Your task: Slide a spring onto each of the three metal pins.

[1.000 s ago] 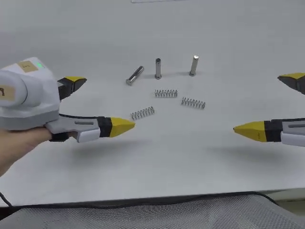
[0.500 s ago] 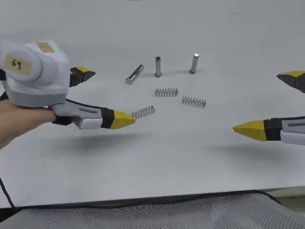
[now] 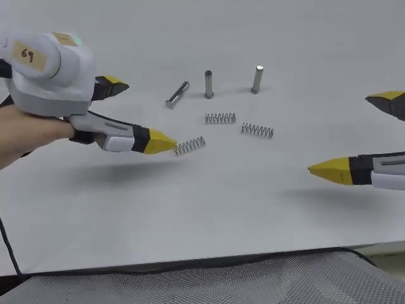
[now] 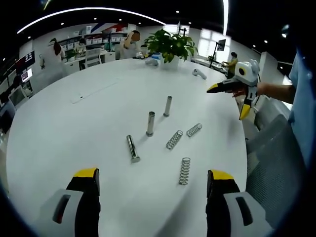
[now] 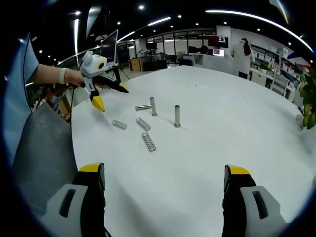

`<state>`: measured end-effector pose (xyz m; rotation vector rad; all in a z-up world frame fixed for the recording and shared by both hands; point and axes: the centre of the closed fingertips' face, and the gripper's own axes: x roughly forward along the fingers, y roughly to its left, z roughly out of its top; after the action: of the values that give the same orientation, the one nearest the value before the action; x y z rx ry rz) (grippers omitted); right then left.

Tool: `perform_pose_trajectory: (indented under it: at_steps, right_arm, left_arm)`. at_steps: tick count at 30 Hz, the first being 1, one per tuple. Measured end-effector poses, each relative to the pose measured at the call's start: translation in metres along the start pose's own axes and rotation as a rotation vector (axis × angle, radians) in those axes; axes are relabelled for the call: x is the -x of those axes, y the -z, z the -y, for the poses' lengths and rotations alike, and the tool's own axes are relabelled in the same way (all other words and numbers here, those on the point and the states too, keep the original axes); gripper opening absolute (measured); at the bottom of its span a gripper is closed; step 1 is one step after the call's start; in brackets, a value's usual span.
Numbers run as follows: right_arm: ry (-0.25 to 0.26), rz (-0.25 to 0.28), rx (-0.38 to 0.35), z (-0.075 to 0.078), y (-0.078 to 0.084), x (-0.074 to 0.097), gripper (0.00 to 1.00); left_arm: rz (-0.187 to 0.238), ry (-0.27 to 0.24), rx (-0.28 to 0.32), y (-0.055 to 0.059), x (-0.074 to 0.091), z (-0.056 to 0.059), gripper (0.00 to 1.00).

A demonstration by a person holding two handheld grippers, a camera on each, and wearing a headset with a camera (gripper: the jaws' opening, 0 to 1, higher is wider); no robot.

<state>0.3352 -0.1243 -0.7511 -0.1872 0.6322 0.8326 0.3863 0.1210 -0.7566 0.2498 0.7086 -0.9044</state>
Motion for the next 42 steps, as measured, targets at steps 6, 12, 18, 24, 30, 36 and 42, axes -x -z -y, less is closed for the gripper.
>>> perform_pose_trajectory:
  at_steps: [6, 12, 18, 24, 30, 36, 42]
  right_arm:
    - [-0.002, -0.001, -0.003, -0.001, 0.002, -0.001, 0.99]
    - [-0.003, -0.001, -0.011, -0.003, 0.003, -0.001, 0.99]
    - [-0.003, -0.006, -0.017, -0.004, 0.006, -0.002, 0.99]
    - [0.000, -0.005, -0.026, -0.005, 0.008, -0.001, 0.99]
    - [-0.001, -0.007, -0.034, -0.007, 0.010, -0.002, 0.99]
    - [0.002, -0.007, -0.039, -0.007, 0.012, -0.002, 0.99]
    - [0.004, -0.006, -0.047, -0.007, 0.013, -0.002, 0.99]
  left_arm:
    - [-0.038, 0.016, -0.026, -0.002, -0.005, -0.003, 0.84]
    - [-0.048, 0.025, -0.035, -0.008, -0.009, -0.008, 0.79]
    - [-0.075, 0.032, -0.022, -0.009, -0.016, -0.014, 0.74]
    - [-0.099, 0.031, -0.010, -0.010, -0.022, -0.021, 0.68]
    - [-0.129, 0.035, -0.003, -0.008, -0.028, -0.022, 0.64]
    - [-0.140, 0.039, -0.005, -0.012, -0.033, -0.025, 0.58]
    - [-0.140, 0.031, 0.002, -0.018, -0.037, -0.032, 0.54]
